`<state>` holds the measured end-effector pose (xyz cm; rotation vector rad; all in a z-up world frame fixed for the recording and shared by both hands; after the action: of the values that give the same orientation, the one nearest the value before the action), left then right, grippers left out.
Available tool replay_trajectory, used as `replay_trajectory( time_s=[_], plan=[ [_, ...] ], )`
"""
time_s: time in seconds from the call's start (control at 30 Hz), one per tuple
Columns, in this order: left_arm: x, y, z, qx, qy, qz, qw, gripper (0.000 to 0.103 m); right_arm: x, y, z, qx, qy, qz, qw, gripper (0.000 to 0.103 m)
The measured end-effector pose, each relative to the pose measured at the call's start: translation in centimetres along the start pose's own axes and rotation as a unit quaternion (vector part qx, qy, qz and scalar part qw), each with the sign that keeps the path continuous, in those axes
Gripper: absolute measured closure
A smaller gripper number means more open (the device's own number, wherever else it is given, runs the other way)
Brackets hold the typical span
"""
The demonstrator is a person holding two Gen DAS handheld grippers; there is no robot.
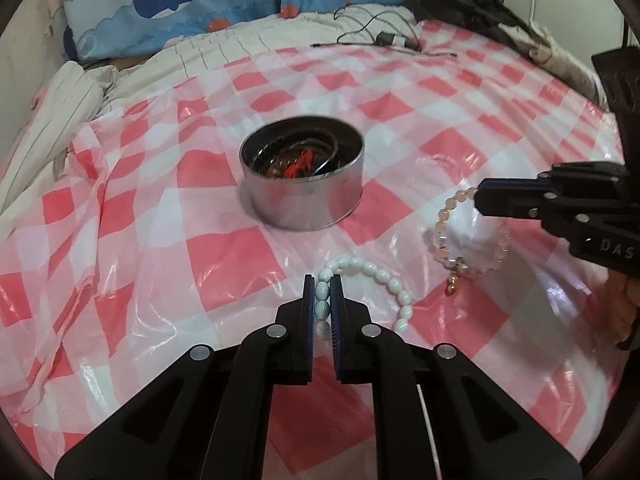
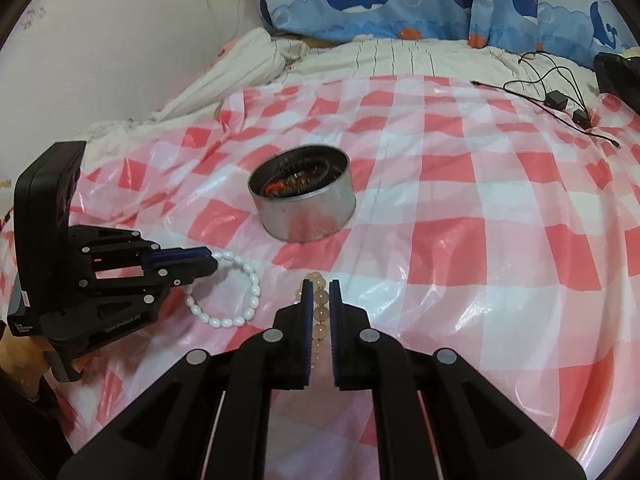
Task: Organize jewelry
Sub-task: 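Carry the white and peach bracelets into the tin and open both tools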
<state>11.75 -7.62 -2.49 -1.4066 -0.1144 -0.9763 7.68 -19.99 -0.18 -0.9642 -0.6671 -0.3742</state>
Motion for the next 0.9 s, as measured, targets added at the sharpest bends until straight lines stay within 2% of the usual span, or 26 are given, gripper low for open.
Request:
replay_trajectory(
  time_s=[0.2, 0.37, 0.57, 0.67, 0.8, 0.83, 0.9],
  plan=[
    [2.4, -3.0, 0.4, -0.031, -0.021, -0.035, 0.9987, 0.096, 1.5, -1.3, 0.3, 0.014, 0.004, -0.034, 0.999, 0.095],
    [5.7, -4.9, 1.8, -0.047, -0.045, -0.065, 0.9958, 0.096, 2.9, -1.5, 0.7, 0.023, -0.001, -0.043, 0.999, 0.095],
    [10.4, -3.8, 3.1, -0.080, -0.088, -0.086, 0.9892, 0.096, 4.9, -1.6, 0.3, 0.034, 0.003, -0.058, 0.998, 0.095],
    [11.4, -1.2, 3.7, -0.078, -0.111, -0.074, 0.9880, 0.096, 5.8, -1.5, 0.1, 0.041, 0.006, -0.062, 0.997, 0.095],
    [10.1, 4.7, 4.0, -0.053, -0.109, -0.003, 0.9926, 0.095, 7.8, -0.7, 0.6, 0.057, 0.003, -0.068, 0.996, 0.095],
    [9.5, 5.8, 4.3, -0.047, -0.108, 0.013, 0.9930, 0.093, 8.3, -0.5, 0.9, 0.062, 0.002, -0.069, 0.996, 0.095],
    [8.7, 6.0, 4.9, -0.050, -0.115, 0.015, 0.9920, 0.079, 9.6, 0.1, 1.7, 0.077, -0.001, -0.072, 0.994, 0.095]
  ],
)
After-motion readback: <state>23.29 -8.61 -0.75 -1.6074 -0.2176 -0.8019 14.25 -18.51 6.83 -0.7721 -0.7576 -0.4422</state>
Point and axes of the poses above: each gripper's, at about its wrist camera, not at the fingertips, and y roughly the way its jaws point, z to its left, x to its top, the point moved 8 cm from there along y, roughly the way its jaws point, and after that the axes turned 13 degrees about x, right-handed, at the moved point
